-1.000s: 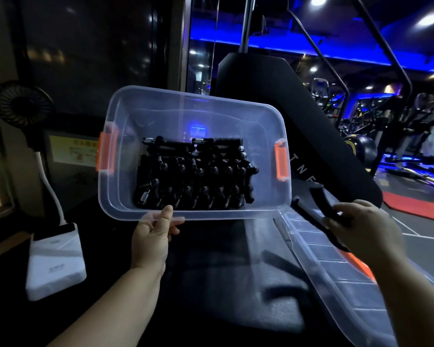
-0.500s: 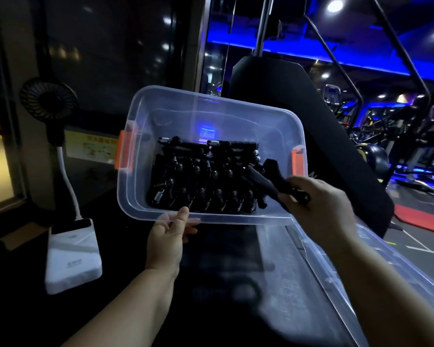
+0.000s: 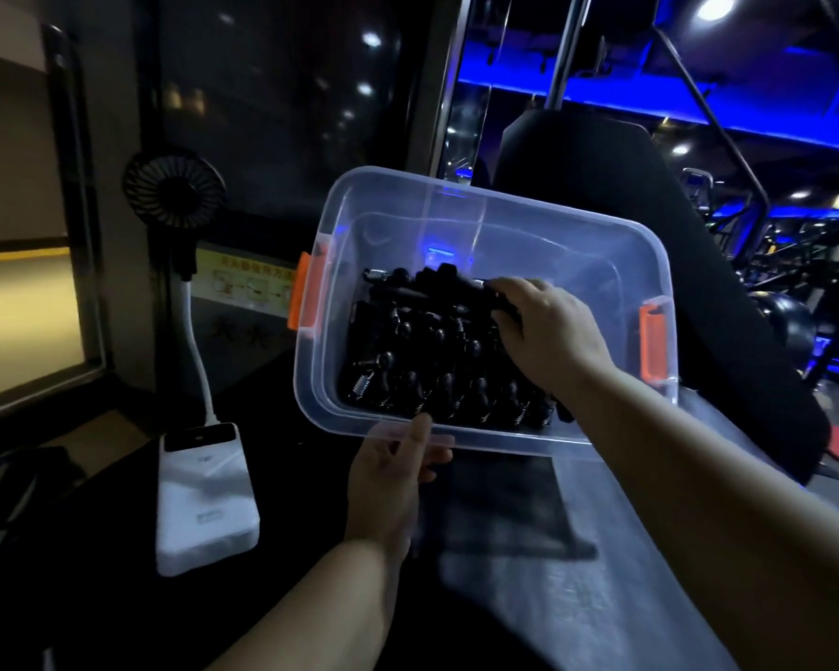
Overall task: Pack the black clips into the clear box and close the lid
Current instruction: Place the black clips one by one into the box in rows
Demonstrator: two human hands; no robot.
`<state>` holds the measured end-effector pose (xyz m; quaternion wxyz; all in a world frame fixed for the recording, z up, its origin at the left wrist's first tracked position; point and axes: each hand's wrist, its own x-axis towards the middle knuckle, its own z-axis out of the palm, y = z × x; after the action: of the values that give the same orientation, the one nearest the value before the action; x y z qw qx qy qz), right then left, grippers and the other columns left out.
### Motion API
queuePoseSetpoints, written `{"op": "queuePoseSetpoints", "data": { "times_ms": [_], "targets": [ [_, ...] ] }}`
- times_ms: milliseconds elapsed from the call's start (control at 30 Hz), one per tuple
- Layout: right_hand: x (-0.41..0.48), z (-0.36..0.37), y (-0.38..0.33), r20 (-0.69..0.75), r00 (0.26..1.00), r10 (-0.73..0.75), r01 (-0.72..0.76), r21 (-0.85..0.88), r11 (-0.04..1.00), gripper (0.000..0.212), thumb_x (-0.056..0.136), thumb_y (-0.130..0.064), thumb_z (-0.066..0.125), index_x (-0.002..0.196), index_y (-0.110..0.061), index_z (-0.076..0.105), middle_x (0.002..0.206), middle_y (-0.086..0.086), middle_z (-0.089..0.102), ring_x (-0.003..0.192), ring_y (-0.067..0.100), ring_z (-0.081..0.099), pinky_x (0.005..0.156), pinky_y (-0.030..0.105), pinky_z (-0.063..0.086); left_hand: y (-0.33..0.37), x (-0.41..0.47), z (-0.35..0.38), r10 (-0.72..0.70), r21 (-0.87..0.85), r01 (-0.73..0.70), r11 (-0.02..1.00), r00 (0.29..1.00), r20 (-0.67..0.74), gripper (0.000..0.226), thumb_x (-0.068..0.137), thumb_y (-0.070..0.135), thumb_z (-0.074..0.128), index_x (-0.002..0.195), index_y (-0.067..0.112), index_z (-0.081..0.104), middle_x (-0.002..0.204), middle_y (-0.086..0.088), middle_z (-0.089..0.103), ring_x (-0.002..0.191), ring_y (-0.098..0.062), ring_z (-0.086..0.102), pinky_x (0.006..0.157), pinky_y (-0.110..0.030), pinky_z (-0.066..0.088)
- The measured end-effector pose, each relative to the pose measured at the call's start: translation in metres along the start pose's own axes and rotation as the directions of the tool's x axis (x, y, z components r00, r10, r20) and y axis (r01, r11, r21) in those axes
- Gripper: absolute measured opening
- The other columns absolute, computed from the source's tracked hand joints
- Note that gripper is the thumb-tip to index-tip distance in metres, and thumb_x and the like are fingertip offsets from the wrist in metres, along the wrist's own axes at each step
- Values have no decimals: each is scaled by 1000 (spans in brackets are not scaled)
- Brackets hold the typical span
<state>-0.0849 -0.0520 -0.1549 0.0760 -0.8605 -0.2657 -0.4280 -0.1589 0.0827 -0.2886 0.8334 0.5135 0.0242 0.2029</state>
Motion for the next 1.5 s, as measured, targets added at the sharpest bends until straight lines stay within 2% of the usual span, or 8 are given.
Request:
{"op": "queuePoseSetpoints", "data": {
  "times_ms": [100, 267, 433, 800, 900, 1200, 1300, 1500],
  "targets": [
    [29, 16, -4, 30, 999, -25, 25, -12, 1000, 27, 89, -17, 58, 115, -15, 64, 102, 12, 67, 88, 39, 59, 75, 40, 46, -1, 3, 0, 5, 17, -5, 1000, 1000, 2, 31, 92, 21, 57, 95, -10, 57, 70, -8, 73, 57, -9, 65, 49, -15, 45],
    [68, 45, -10, 68, 996, -60, 62, -35, 997, 29, 93, -17, 52, 120, -20, 62, 108, 7, 66, 100, 35, 56, 85, 38, 39, -2, 0, 0, 47, -16, -47, 999, 999, -3, 28, 82, 31, 60, 79, 3, 58, 72, -12, 73, 56, -11, 63, 50, -15, 43],
    [90, 71, -15, 111, 993, -45, 51, -50, 997, 26, 92, -17, 54, 117, -15, 61, 110, 11, 65, 101, 36, 56, 86, 38, 41, -3, 3, 0, 55, -33, -55, 998, 998, 9, 39, 76, 38, 59, 81, -1, 58, 70, -11, 73, 54, -9, 60, 50, -15, 41],
    [95, 103, -10, 152, 982, 112, -87, -166, 982, 23, 96, -27, 48, 117, -18, 52, 115, 8, 52, 110, 32, 48, 91, 42, 33, -9, 7, 0, 82, -30, -82, 996, 997, -11, 29, 80, 33, 61, 78, 4, 57, 66, -14, 71, 53, -13, 59, 51, -19, 41],
    [92, 105, -10, 148, 979, 142, -118, -157, 980, 29, 94, -31, 49, 120, -19, 47, 121, 6, 46, 117, 29, 40, 98, 42, 27, -11, 8, -1, 63, -32, -63, 997, 998, -10, 31, 83, 30, 62, 80, 0, 57, 68, -17, 71, 53, -13, 58, 50, -17, 42],
    [73, 92, -10, 121, 973, 198, -187, -97, 978, 68, 83, -46, 60, 138, -25, 27, 142, 3, 25, 132, 25, 22, 109, 40, 17, -11, 11, -3, 66, 13, -66, 998, 997, -27, 50, 66, 57, 68, 75, 9, 56, 70, -14, 72, 57, -15, 60, 56, -22, 45],
    [60, 74, -3, 83, 971, 224, -218, -70, 973, 68, 82, -46, 61, 138, -24, 29, 143, 5, 25, 133, 26, 21, 108, 40, 17, -7, 10, -2, 65, 6, -64, 998, 998, -12, 47, 74, 50, 73, 77, 6, 55, 73, -16, 72, 55, -9, 59, 54, -17, 44],
    [9, 29, 33, -44, 960, 278, -281, -82, 956, 64, 79, -46, 66, 132, -20, 41, 140, 9, 34, 132, 30, 26, 106, 45, 21, 0, 6, -1, 75, 57, -75, 996, 997, 2, 30, 86, 30, 60, 83, 1, 55, 74, -11, 73, 54, -3, 59, 55, -11, 45]
  ]
}}
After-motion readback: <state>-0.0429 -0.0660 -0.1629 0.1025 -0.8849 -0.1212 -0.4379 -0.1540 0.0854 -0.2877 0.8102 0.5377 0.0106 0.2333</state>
